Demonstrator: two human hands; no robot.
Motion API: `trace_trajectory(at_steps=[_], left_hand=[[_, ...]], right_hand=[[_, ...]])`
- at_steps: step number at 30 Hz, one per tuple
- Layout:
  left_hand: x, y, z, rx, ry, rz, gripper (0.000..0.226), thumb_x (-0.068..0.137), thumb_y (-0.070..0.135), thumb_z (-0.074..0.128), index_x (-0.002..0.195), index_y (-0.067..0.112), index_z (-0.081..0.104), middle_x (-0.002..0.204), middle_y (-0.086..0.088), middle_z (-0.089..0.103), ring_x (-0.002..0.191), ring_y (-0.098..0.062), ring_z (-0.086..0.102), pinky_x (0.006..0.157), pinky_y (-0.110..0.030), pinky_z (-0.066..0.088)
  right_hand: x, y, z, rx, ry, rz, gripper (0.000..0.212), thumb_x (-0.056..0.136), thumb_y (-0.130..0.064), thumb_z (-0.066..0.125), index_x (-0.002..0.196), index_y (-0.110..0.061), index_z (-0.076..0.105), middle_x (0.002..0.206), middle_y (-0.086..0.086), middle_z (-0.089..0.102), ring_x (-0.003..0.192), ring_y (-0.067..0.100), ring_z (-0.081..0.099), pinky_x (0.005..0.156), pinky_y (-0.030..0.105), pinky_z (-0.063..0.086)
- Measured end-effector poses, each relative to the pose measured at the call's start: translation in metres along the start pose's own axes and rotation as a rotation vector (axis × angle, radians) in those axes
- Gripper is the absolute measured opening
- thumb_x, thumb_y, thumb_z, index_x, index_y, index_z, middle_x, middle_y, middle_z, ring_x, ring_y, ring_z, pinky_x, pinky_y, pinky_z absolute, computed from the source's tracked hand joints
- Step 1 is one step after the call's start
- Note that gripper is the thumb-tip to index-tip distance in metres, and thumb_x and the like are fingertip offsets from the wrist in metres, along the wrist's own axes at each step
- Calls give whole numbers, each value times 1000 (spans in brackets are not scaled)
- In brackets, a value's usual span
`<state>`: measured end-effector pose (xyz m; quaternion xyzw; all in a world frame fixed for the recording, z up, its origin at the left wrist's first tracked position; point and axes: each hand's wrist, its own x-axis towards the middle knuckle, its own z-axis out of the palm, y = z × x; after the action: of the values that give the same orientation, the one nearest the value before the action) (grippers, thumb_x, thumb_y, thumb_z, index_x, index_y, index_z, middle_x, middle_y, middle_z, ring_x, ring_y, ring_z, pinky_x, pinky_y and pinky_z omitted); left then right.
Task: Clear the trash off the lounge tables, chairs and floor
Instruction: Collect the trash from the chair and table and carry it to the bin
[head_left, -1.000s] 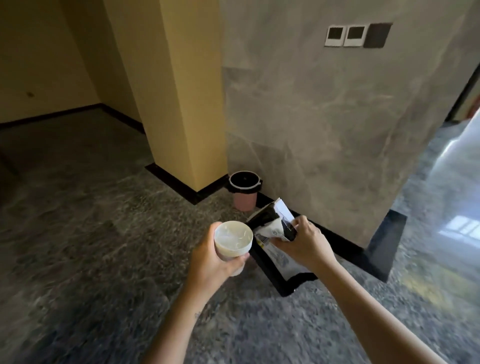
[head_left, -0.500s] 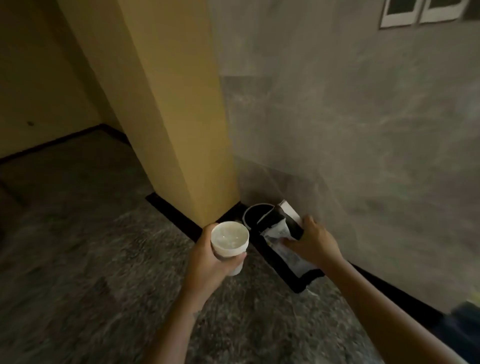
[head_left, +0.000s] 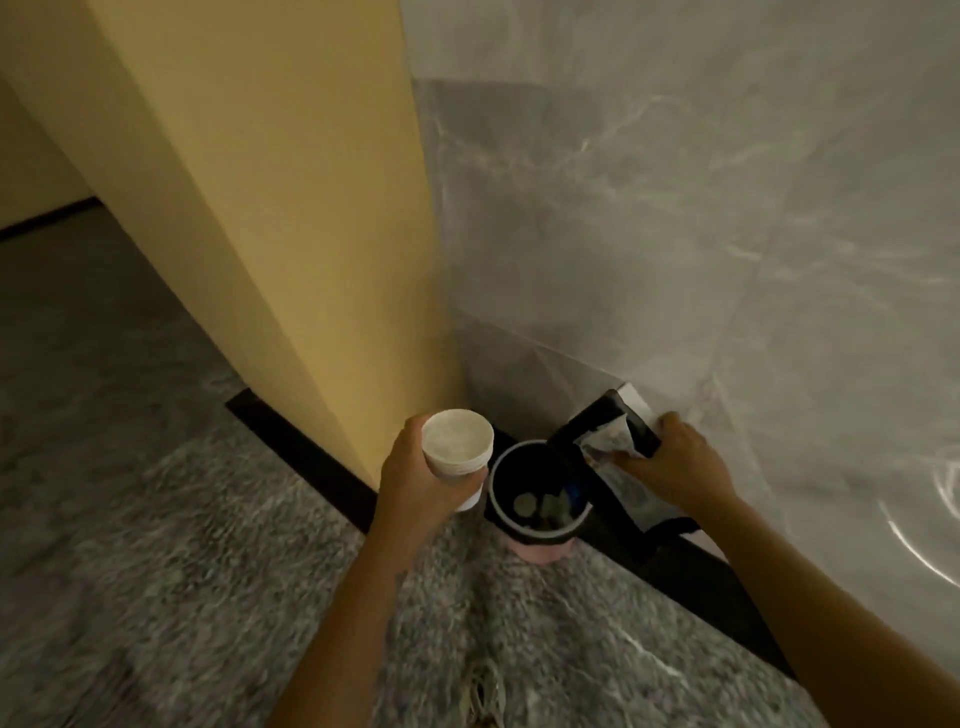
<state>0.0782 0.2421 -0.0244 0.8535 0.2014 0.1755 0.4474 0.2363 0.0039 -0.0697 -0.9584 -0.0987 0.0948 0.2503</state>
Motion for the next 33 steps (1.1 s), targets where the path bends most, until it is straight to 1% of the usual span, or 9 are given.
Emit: trace_trajectory(at_steps=[5, 9, 11, 13, 15, 20, 25, 30, 33], left_hand=[[128, -24, 33, 35, -212, 32, 73, 64, 30, 84, 125, 20, 44, 121, 3, 54, 107, -11, 50, 79, -20, 40], [194, -41, 86, 50, -364, 26, 72, 63, 23, 85, 123, 19, 45, 121, 1, 53, 110, -13, 48, 81, -20, 38], [221, -60, 118, 55, -399, 25, 71, 62, 19, 86, 121, 21, 45, 118, 2, 52, 109, -12, 47, 81, -19, 37], [242, -89, 151, 65, -413, -2, 71, 61, 18, 86, 120, 20, 46, 117, 1, 53, 109, -13, 48, 83, -21, 38], [258, -124, 183, 80, -437, -64, 72, 62, 18, 86, 121, 18, 45, 118, 0, 52, 110, -16, 49, 84, -25, 38], [272, -217, 254, 127, -488, -207, 75, 64, 19, 84, 127, 11, 45, 126, -8, 50, 117, -22, 49, 92, -33, 43], [283, -289, 309, 231, -576, -305, 66, 65, 16, 81, 121, 6, 48, 120, -15, 53, 112, -30, 52, 90, -45, 48], [295, -346, 341, 276, -612, -321, 74, 62, 13, 84, 124, 8, 43, 125, -13, 48, 114, -27, 48, 85, -29, 42], [300, -365, 346, 284, -679, -306, 72, 64, 11, 82, 125, 6, 43, 126, -13, 46, 114, -27, 49, 84, -28, 41]], right_hand=[[90, -12, 20, 68, 46, 178, 52, 73, -55, 68, 89, -16, 38, 72, -3, 42, 59, 10, 41, 46, 26, 26], [136, 4, 54, 117, 48, 301, 53, 72, -55, 70, 86, -17, 36, 70, -6, 39, 59, 12, 40, 46, 25, 24], [161, 14, 82, 145, 20, 331, 53, 71, -54, 70, 88, -17, 37, 77, -2, 45, 64, 16, 45, 48, 27, 31], [189, 24, 118, 174, -27, 379, 55, 71, -55, 70, 95, -15, 40, 87, 2, 52, 74, 21, 53, 58, 32, 44], [214, 34, 156, 198, -87, 445, 61, 71, -56, 69, 105, -13, 43, 99, 5, 54, 85, 24, 57, 68, 36, 49], [254, 56, 256, 201, -167, 609, 73, 71, -54, 71, 122, -11, 40, 118, 11, 51, 107, 31, 54, 84, 43, 49], [277, 74, 348, 195, -238, 736, 74, 71, -51, 72, 123, -12, 37, 122, 13, 51, 111, 33, 53, 84, 44, 48], [293, 88, 415, 270, -199, 858, 79, 67, -46, 76, 125, -10, 35, 124, 14, 47, 114, 35, 49, 85, 44, 46], [294, 87, 437, 320, -230, 899, 93, 67, -48, 76, 136, -12, 27, 135, 14, 37, 124, 35, 42, 95, 47, 42]])
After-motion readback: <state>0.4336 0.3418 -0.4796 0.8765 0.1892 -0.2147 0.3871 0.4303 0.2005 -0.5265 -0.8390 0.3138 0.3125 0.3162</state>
